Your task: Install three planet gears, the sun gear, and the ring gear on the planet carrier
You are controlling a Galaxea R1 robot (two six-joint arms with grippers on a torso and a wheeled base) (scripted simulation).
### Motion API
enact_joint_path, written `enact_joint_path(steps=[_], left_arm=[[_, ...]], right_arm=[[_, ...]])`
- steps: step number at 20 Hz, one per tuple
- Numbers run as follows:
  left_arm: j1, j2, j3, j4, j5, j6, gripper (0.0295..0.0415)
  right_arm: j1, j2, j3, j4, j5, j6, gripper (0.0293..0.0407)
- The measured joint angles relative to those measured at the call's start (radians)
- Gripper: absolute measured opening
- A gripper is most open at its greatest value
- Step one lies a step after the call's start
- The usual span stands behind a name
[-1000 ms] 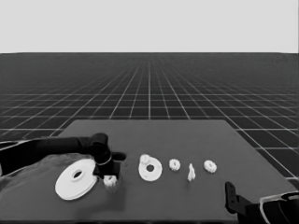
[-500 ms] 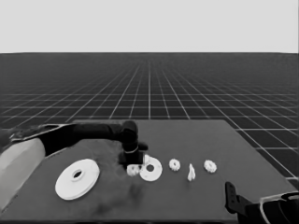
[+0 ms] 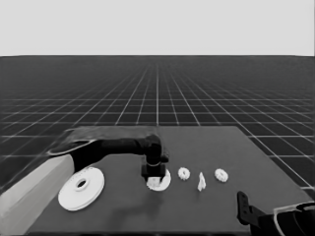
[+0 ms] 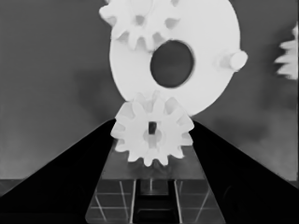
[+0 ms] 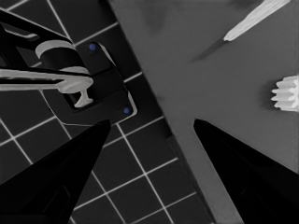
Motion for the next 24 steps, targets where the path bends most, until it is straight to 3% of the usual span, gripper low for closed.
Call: enact_joint_path(steps=[3, 8, 10, 11, 18, 20, 24], left_arm=[[0.046, 0.008, -0.037, 0.044, -0.014, 0.025, 0.0312], [0.055, 0.010, -0.046, 0.054, -0.018, 0.030, 0.0312], [0.056, 0.010, -0.046, 0.054, -0.018, 0.031, 0.0372], [0.056, 0.010, -0.046, 0.055, -0.018, 0.031, 0.0381], [0.056, 0.010, -0.047, 0.055, -0.018, 0.031, 0.0385], [-0.049, -0.007, 0.032, -0.049, 0.011, -0.024, 0.0385], [-0.106, -0.009, 0.051, -0.104, 0.015, -0.038, 0.0385]], right_arm=[[0.000, 0.000, 0.000, 0.000, 0.000, 0.000, 0.0385], [0.000, 0.000, 0.000, 0.000, 0.000, 0.000, 0.0385], [0.000, 0.000, 0.000, 0.000, 0.000, 0.000, 0.0385], [0.000, 0.000, 0.000, 0.000, 0.000, 0.000, 0.0385], [0.000, 0.000, 0.000, 0.000, 0.000, 0.000, 0.0385], [0.000, 0.000, 0.000, 0.000, 0.000, 0.000, 0.0385], [0.000, 0.000, 0.000, 0.000, 0.000, 0.000, 0.0385]])
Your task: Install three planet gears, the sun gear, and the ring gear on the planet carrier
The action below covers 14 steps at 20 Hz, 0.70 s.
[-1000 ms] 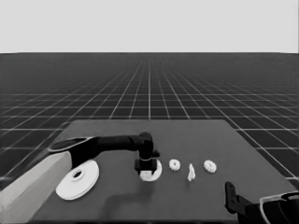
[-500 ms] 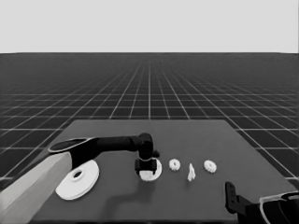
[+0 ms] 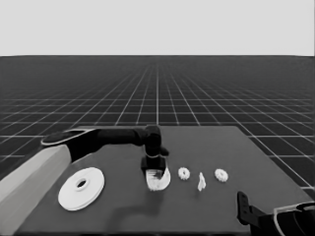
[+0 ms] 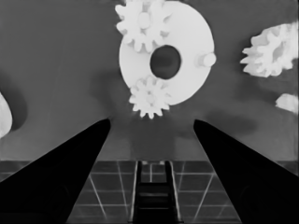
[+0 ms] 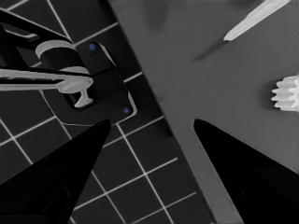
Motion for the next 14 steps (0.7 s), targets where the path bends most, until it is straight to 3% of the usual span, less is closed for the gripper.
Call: enact_joint_path(steps=[4, 5, 6, 7, 9, 14], left_arm=[[-0.006, 0.000, 0.001, -0.007, 0.000, -0.001, 0.0385], [-0.111, -0.267, 0.383, 0.043, -0.357, 0.483, 0.0408], [-0.216, -0.650, 0.644, 0.073, -0.576, 0.981, 0.0410], [-0.276, -0.892, 0.797, 0.090, -0.703, 1.349, 0.0402], [-0.330, -1.107, 0.944, 0.106, -0.823, 1.693, 0.0389], [-0.357, -1.207, 1.017, 0.114, -0.882, 1.862, 0.0385]], right_arm=[[0.000, 0.000, 0.000, 0.000, 0.000, 0.000, 0.0385], [0.000, 0.000, 0.000, 0.000, 0.000, 0.000, 0.0385], [0.000, 0.000, 0.000, 0.000, 0.000, 0.000, 0.0385], [0.000, 0.000, 0.000, 0.000, 0.000, 0.000, 0.0385], [0.000, 0.000, 0.000, 0.000, 0.000, 0.000, 0.0385], [0.000, 0.000, 0.000, 0.000, 0.000, 0.000, 0.0385]])
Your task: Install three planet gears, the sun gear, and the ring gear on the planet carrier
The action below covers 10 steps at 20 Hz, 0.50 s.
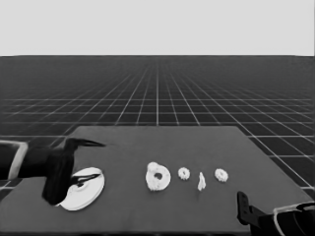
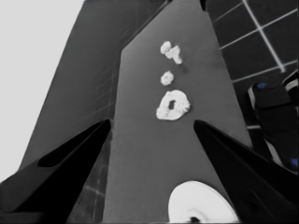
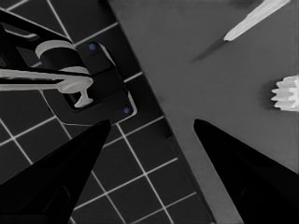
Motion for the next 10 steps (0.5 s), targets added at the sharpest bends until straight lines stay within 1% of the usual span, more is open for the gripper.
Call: enact_joint_path(steps=[1, 2, 3, 4, 5, 7, 10], left_arm=[[-0.001, -0.003, 0.002, 0.000, -0.002, 0.005, 0.0385], [-0.001, -0.005, 0.003, 0.000, -0.003, 0.008, 0.0385], [-0.002, -0.006, 0.004, 0.001, -0.004, 0.010, 0.0385], [-0.002, -0.006, 0.005, 0.001, -0.004, 0.011, 0.0385], [-0.002, -0.007, 0.005, 0.001, -0.004, 0.012, 0.0385], [-0.002, -0.007, 0.005, 0.001, -0.004, 0.013, 0.0385], [-0.002, -0.007, 0.005, 0.001, -0.004, 0.013, 0.0385]], right_arm=[[0.285, 0.329, -0.189, 0.247, -0.360, 0.483, 0.0397], [0.366, 0.624, -0.476, 0.384, -0.395, 0.772, 0.0393], [0.374, 0.753, -0.703, 0.443, -0.368, 0.850, 0.0389], [0.374, 0.825, -0.857, 0.478, -0.350, 0.877, 0.0387], [0.373, 0.870, -0.957, 0.499, -0.340, 0.884, 0.0386], [0.371, 0.915, -1.062, 0.520, -0.332, 0.885, 0.0385], [0.370, 0.936, -1.111, 0.530, -0.328, 0.881, 0.0385]])
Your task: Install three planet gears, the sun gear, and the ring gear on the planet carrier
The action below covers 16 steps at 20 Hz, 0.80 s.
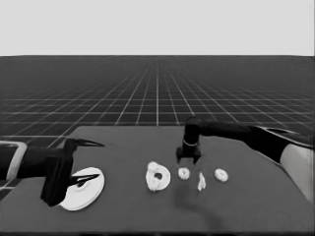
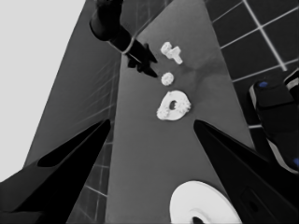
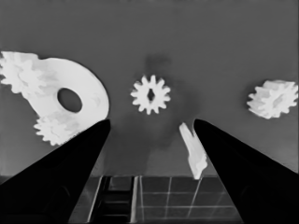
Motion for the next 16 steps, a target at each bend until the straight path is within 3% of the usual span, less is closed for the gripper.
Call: enact_joint_path(steps=[3, 10, 12, 16], left_arm=[[0.000, 0.000, 0.000, 0.000, 0.000, 0.000, 0.0385], [0.000, 0.000, 0.000, 0.000, 0.000, 0.000, 0.0385], [0.000, 0.000, 0.000, 0.000, 0.000, 0.000, 0.0385], [0.000, 0.000, 0.000, 0.000, 0.000, 0.000, 0.0385]], right_arm=[[-0.157, 0.038, -0.110, -0.136, 0.074, -0.051, 0.0385], [-0.191, 0.055, -0.155, -0.164, 0.099, -0.072, 0.0385], [-0.192, 0.055, -0.156, -0.164, 0.099, -0.072, 0.0314], [-0.192, 0.055, -0.156, -0.165, 0.100, -0.072, 0.0312]])
